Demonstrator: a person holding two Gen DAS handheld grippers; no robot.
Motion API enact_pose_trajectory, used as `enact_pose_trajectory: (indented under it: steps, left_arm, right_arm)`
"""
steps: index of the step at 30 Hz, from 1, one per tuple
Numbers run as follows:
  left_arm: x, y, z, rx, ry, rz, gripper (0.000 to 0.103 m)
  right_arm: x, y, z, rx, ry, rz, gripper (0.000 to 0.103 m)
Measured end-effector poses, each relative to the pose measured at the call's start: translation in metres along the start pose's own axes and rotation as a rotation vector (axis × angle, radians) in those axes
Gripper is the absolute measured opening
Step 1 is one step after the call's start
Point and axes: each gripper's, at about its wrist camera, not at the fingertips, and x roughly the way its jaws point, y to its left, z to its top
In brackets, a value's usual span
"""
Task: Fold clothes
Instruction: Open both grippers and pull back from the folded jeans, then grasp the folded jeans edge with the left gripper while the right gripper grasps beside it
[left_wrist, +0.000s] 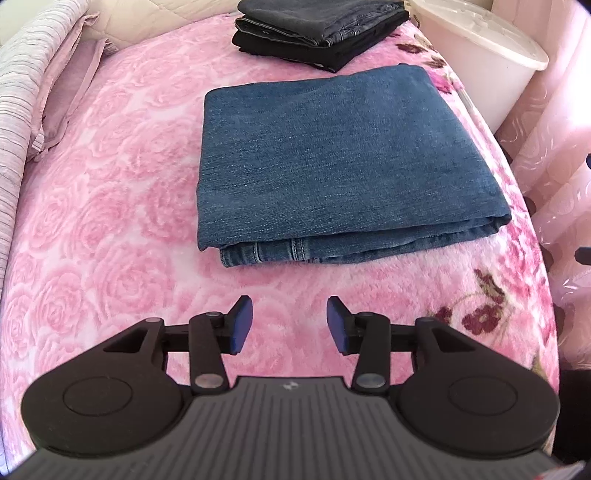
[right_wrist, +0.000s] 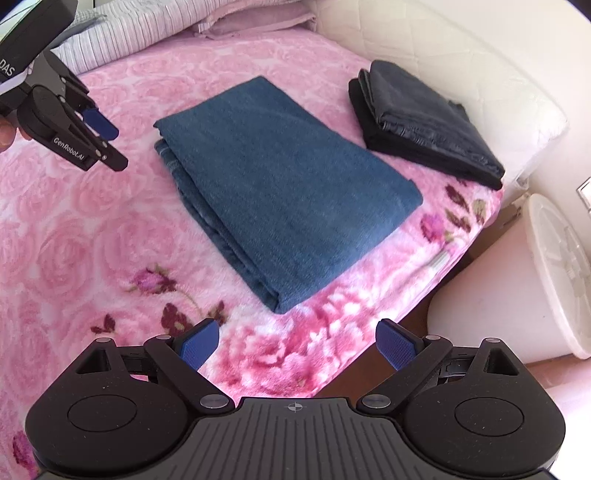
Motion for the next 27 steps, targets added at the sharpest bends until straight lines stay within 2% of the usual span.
enact_pose_trajectory:
  steps: [2,5,9,10,11,13,16,20,22,24,27]
  left_arm:
    - [0.003,-0.004,-0.002,0.054,-0.010,0.020,0.040]
    - [0.008,-0.014,-0.011,0.214,-0.046,0.077,0.042]
    - [0.016,-0.029,-0.029,0.450,-0.101,0.153,0.045]
    - [0.019,-0.032,-0.032,0.504,-0.119,0.169,0.047]
    - [0.021,-0.036,-0.036,0.556,-0.137,0.181,0.050]
    - [0.028,-0.042,-0.042,0.660,-0.171,0.202,0.053]
    - [0.040,-0.051,-0.051,0.809,-0.216,0.225,0.062]
    - [0.060,-0.057,-0.058,0.937,-0.257,0.254,0.064]
    - [0.071,-0.058,-0.059,0.984,-0.269,0.272,0.064]
    - [0.080,-0.060,-0.058,1.023,-0.283,0.290,0.065]
    - [0.091,-0.065,-0.054,1.067,-0.300,0.302,0.067]
  right_arm:
    - [0.004,0.001,0.000,-0.021,0.002,0.003,0.095]
    - [0.005,0.012,-0.002,-0.134,-0.057,-0.013,0.095]
    - [0.021,0.041,-0.013,-0.400,-0.130,-0.051,0.094]
    - [0.030,0.049,-0.017,-0.464,-0.142,-0.064,0.091]
    - [0.039,0.055,-0.022,-0.519,-0.148,-0.075,0.081]
    - [0.060,0.064,-0.029,-0.604,-0.143,-0.107,0.073]
    - [0.088,0.073,-0.032,-0.689,-0.137,-0.162,0.073]
    - [0.121,0.080,-0.036,-0.812,-0.132,-0.215,0.074]
    - [0.127,0.079,-0.040,-0.842,-0.186,-0.231,0.073]
    - [0.125,0.070,-0.039,-0.805,-0.196,-0.240,0.073]
    - [0.119,0.048,-0.031,-0.736,-0.197,-0.230,0.049]
